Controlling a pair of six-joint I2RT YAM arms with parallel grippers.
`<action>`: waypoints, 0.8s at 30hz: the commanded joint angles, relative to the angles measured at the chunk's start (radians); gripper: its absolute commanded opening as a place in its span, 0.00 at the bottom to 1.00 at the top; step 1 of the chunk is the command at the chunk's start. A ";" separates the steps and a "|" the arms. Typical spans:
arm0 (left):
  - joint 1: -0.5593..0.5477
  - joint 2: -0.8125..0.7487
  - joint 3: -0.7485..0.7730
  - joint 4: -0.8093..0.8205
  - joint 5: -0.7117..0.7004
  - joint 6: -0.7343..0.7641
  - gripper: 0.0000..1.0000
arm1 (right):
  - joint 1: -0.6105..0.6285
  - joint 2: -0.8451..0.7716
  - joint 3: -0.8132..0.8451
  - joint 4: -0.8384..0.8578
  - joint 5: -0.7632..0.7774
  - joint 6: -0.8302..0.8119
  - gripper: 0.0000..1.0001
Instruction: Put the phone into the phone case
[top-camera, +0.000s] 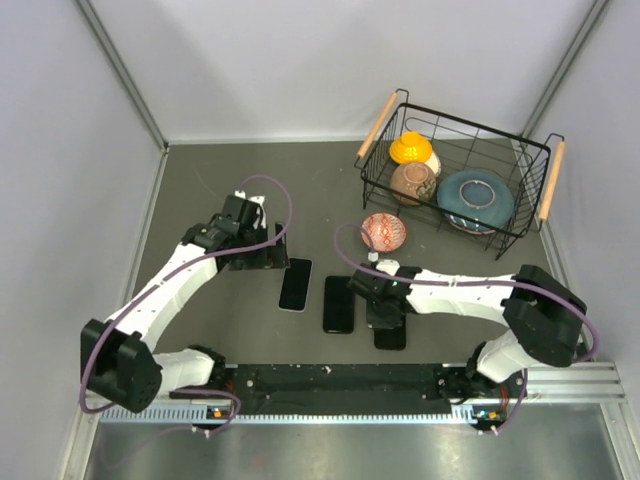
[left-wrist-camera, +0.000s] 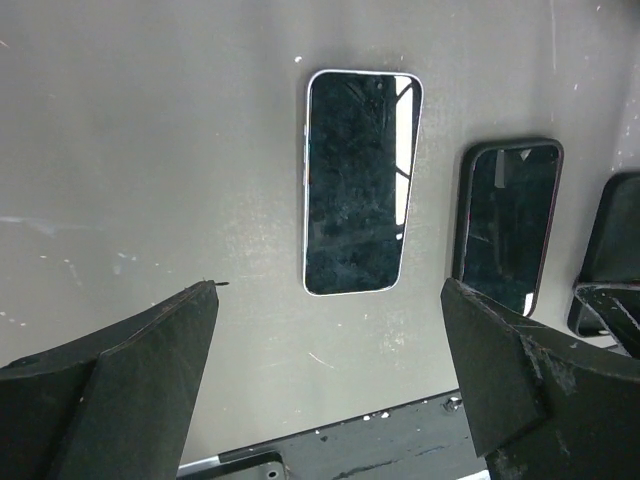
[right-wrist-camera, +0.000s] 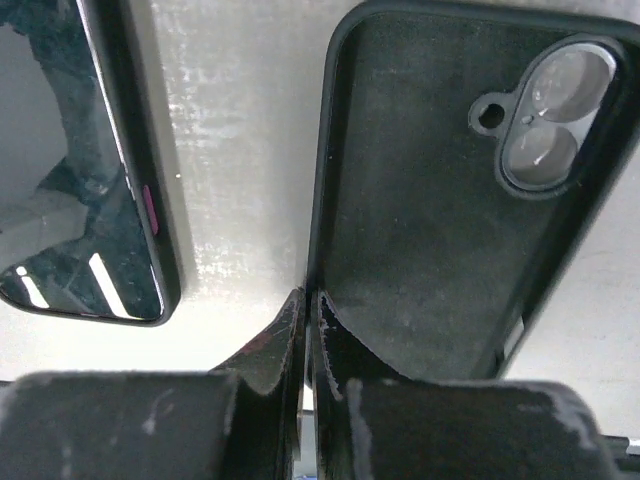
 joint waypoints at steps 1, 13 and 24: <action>0.002 0.053 -0.029 0.058 0.065 -0.034 0.99 | 0.037 0.011 0.033 0.064 -0.011 -0.050 0.00; -0.072 0.225 -0.055 0.164 0.070 -0.078 0.97 | 0.037 -0.147 -0.027 0.144 0.005 -0.134 0.36; -0.156 0.378 0.016 0.159 -0.013 -0.081 0.97 | 0.037 -0.426 -0.116 0.165 0.104 -0.152 0.86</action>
